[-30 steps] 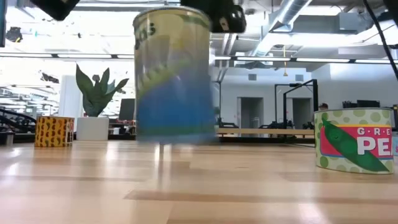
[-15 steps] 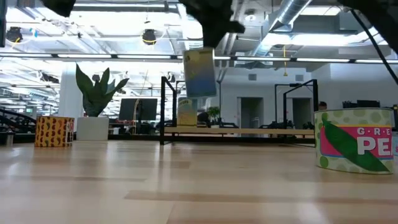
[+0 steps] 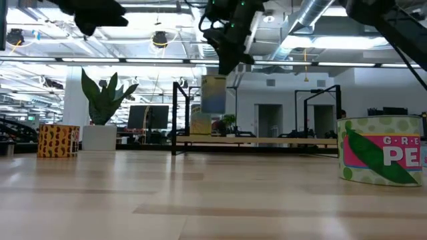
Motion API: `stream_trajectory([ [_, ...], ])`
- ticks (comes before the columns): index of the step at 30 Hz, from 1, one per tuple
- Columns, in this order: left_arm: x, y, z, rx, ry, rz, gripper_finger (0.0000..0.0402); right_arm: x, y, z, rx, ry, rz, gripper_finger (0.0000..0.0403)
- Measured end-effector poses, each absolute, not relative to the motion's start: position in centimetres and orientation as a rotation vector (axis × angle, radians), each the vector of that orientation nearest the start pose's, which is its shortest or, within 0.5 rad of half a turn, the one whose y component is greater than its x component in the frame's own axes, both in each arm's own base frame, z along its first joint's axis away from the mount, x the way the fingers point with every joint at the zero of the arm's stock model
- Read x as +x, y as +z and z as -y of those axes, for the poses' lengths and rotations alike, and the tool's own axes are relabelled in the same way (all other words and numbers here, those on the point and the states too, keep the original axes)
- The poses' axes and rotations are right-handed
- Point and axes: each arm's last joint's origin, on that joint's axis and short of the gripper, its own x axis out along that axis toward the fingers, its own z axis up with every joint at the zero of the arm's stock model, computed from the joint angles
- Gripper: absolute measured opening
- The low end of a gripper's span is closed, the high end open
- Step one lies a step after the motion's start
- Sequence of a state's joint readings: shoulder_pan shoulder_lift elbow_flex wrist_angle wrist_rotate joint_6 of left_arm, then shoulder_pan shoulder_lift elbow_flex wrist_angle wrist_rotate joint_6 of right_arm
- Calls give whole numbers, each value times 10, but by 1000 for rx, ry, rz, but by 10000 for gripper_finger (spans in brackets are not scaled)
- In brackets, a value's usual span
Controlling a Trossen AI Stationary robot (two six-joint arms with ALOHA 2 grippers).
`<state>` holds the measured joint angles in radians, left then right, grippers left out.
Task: Pick and place cans onto a shelf
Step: Put the canned peas on the shelf
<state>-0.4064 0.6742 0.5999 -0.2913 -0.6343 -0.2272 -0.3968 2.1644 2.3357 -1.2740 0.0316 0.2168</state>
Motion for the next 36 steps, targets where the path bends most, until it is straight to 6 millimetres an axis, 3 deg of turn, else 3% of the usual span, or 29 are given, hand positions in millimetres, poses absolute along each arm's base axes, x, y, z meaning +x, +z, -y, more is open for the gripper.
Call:
stream_trajectory([
  [7,170,272,39,-74,291,-287,153,408,334,179,346,-472,-1054,0],
  [12,179,269,37,-87,276,-291,153,414,331,181,327,-463,-1029,0],
  [22,177,272,37,-107,257,-268,153,434,302,179,310,-451,-1061,0],
  [32,177,275,37,-129,256,-247,153,435,305,182,302,-470,-1034,0],
  [36,177,275,37,-131,255,-244,153,439,296,180,298,-462,-1055,0],
])
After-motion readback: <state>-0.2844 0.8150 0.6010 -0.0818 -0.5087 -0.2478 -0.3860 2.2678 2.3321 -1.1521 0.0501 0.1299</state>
